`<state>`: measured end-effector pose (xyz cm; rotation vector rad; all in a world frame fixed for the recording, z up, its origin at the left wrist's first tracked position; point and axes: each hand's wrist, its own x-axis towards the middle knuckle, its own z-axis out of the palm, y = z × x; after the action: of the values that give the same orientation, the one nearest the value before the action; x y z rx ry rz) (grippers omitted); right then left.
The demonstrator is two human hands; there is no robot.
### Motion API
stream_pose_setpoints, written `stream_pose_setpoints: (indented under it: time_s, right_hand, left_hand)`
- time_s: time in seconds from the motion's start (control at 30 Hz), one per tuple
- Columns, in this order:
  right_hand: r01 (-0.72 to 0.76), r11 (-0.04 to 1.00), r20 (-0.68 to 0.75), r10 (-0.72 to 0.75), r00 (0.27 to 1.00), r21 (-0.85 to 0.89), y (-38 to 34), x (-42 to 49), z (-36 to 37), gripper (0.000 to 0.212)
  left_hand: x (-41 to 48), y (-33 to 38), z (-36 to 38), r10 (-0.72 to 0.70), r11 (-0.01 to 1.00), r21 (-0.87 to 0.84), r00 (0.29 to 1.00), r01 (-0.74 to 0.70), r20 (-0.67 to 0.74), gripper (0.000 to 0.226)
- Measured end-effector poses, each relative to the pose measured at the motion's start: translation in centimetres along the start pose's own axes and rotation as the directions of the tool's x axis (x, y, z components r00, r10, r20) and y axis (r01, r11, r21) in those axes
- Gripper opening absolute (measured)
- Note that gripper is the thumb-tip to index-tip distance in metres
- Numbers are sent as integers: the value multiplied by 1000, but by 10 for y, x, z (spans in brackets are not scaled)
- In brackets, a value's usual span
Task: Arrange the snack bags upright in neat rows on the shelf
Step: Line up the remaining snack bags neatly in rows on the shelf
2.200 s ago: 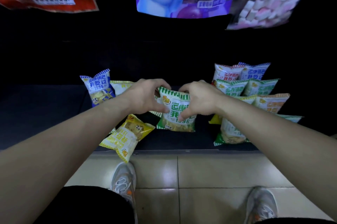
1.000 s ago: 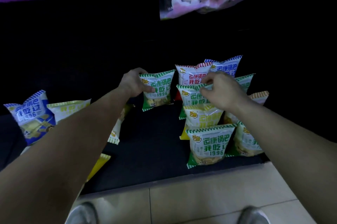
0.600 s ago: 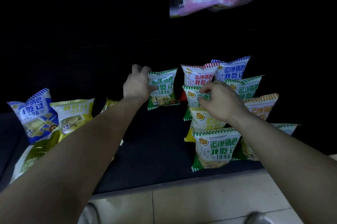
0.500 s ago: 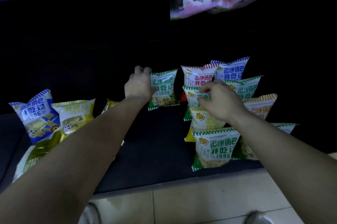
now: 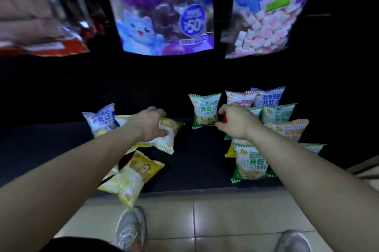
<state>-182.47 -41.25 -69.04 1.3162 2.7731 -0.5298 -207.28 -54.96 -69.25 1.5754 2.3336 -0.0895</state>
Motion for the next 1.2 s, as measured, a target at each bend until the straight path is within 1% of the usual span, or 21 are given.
stream_pose_setpoints:
  time_s: [0.1, 0.2, 0.33, 0.43, 0.5, 0.6, 0.67, 0.73, 0.8, 0.83, 0.93, 1.07, 1.13, 1.2]
  right_hand:
    - [33, 999, 36, -33, 999, 6, -37, -4, 19, 54]
    - [46, 999, 98, -47, 994, 14, -68, -3, 53, 56]
    - [36, 998, 204, -47, 978, 57, -100, 12, 104, 59]
    - [31, 995, 231, -54, 971, 100, -118, 31, 141, 58]
    - [-2, 991, 217, -28, 976, 134, -126, 46, 164, 59]
    - [-78, 974, 157, 44, 987, 213, -132, 66, 196, 56]
    - [-153, 943, 137, 117, 984, 296, -135, 77, 212, 56]
    - [-219, 893, 113, 190, 975, 393, -138, 85, 222, 53]
    - [-234, 863, 94, 214, 972, 448, -137, 91, 226, 50]
    - [-224, 865, 89, 206, 975, 450, -135, 93, 225, 51]
    - [-149, 916, 80, 128, 989, 372, -121, 96, 212, 53]
    - [-60, 982, 159, 31, 987, 181, -86, 87, 189, 50]
    - [-43, 996, 173, 29, 984, 78, -66, 79, 180, 46]
    - [-77, 997, 130, 78, 988, -12, -52, 70, 177, 44]
  left_hand:
    - [-43, -35, 5, -54, 999, -2, 998, 54, 18, 73]
    - [-69, -66, 16, -100, 995, -8, 994, 100, 35, 74]
    - [-79, -97, 25, -108, 994, -28, 993, 109, 44, 75]
    - [-74, -117, 32, -125, 989, -73, 991, 128, 46, 74]
    - [-66, -129, 39, -128, 987, -87, 990, 132, 56, 73]
    - [-52, -144, 47, -150, 979, -130, 987, 156, 59, 74]
    - [-44, -152, 51, -168, 970, -167, 984, 174, 53, 74]
    - [-39, -156, 53, -178, 964, -193, 983, 184, 49, 73]
    - [-37, -156, 55, -182, 961, -205, 982, 188, 47, 73]
    - [-36, -155, 55, -183, 960, -207, 982, 190, 50, 73]
    - [-36, -149, 55, -174, 965, -190, 983, 183, 61, 72]
    - [-40, -138, 52, -147, 976, -157, 988, 154, 56, 70]
    - [-41, -132, 51, -130, 980, -143, 990, 137, 55, 68]
    - [-41, -127, 50, -117, 984, -131, 992, 123, 53, 69]
